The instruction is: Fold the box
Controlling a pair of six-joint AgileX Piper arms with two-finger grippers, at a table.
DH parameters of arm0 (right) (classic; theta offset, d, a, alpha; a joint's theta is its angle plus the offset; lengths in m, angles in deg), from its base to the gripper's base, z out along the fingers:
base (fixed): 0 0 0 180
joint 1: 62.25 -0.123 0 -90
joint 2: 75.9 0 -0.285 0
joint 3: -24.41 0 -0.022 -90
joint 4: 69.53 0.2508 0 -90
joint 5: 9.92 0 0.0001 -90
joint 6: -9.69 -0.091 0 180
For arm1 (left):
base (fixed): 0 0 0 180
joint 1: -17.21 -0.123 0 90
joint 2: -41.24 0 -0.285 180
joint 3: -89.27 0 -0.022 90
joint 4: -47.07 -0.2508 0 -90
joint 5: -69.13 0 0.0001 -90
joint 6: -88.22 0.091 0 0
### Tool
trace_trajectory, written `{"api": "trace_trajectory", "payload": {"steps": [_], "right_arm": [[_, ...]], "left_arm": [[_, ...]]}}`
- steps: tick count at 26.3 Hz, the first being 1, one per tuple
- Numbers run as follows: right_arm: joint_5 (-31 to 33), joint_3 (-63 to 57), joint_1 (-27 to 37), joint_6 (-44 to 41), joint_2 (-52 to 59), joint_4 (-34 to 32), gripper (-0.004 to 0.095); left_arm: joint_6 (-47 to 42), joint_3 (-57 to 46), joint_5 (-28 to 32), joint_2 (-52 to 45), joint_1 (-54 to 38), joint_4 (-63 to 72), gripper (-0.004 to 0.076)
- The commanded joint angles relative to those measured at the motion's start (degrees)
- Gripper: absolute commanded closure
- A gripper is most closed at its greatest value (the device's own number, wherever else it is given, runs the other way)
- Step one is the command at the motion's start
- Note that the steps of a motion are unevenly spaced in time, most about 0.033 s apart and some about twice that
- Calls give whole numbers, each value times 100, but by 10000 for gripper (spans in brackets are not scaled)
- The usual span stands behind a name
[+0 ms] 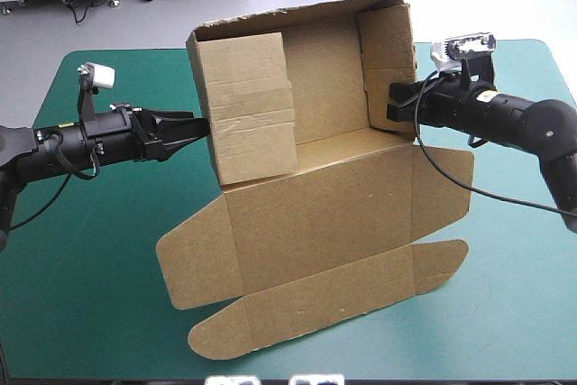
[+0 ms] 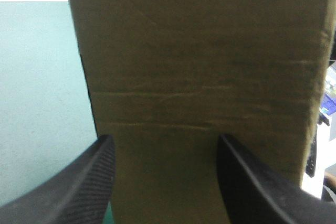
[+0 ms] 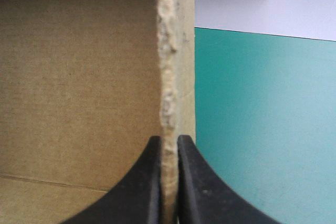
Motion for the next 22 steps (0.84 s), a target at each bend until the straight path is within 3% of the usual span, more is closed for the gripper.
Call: {"api": "trace_trajectory", "payload": {"steps": [1, 6, 17, 22], "right_arm": [[-304, 168, 21, -16, 96, 391, 907], [-304, 168, 21, 27, 70, 391, 908], [-317, 168, 21, 64, -100, 405, 908], [-317, 168, 21, 64, -100, 405, 907]], "left_arm": [[-30, 159, -113, -145, 219, 679, 268], [-30, 159, 210, -145, 382, 696, 268], [-30, 159, 119, -145, 619, 845, 268], [-30, 159, 520, -145, 619, 632, 268]]}}
